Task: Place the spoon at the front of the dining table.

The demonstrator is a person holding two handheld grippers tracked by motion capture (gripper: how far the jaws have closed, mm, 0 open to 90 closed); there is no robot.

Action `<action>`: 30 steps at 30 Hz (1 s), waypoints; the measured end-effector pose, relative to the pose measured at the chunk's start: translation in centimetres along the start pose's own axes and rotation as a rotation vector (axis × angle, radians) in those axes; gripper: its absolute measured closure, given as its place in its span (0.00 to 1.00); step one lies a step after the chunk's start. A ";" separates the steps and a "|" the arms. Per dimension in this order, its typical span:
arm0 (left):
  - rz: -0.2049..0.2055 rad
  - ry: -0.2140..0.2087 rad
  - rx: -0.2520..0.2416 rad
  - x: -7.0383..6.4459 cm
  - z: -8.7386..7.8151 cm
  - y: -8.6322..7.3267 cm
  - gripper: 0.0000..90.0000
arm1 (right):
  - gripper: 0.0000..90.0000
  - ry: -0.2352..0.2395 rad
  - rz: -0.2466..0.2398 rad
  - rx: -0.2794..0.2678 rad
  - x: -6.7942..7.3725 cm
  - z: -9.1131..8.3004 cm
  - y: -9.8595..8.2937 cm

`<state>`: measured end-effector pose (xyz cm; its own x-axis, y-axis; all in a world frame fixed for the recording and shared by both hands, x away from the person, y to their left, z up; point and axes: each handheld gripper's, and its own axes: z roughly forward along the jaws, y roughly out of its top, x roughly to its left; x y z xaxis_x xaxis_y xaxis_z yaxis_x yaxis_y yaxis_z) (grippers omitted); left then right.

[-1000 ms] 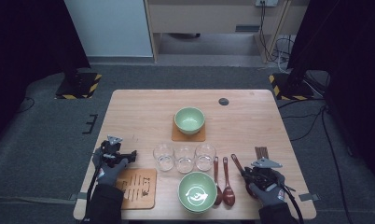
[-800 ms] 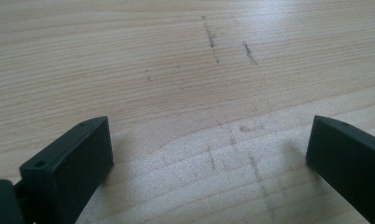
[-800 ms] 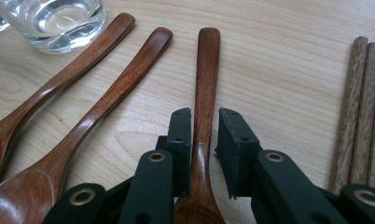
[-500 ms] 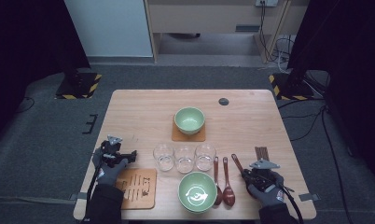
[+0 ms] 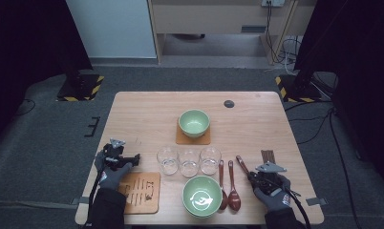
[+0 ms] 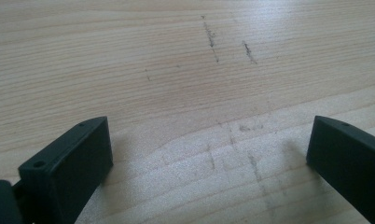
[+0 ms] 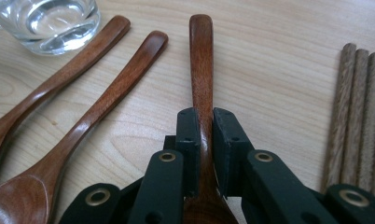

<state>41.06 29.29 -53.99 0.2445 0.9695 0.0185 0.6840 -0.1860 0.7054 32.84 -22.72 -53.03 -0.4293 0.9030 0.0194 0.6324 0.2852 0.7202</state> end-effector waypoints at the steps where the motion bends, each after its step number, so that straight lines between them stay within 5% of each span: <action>1: 0.000 -0.001 0.000 0.0 0.0 0.0 0.00 | 0.91 0.000 -0.001 -0.004 -0.1 -0.1 0.0; 30: -0.008 0.005 -0.013 0.2 -0.2 -0.1 0.04 | 0.86 0.013 -0.002 0.021 -0.1 0.2 -0.4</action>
<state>40.89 29.50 -53.94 0.2352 0.9718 0.0162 0.6769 -0.1757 0.7148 32.74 -22.87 -53.45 -0.4386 0.8983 0.0270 0.6452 0.2938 0.7053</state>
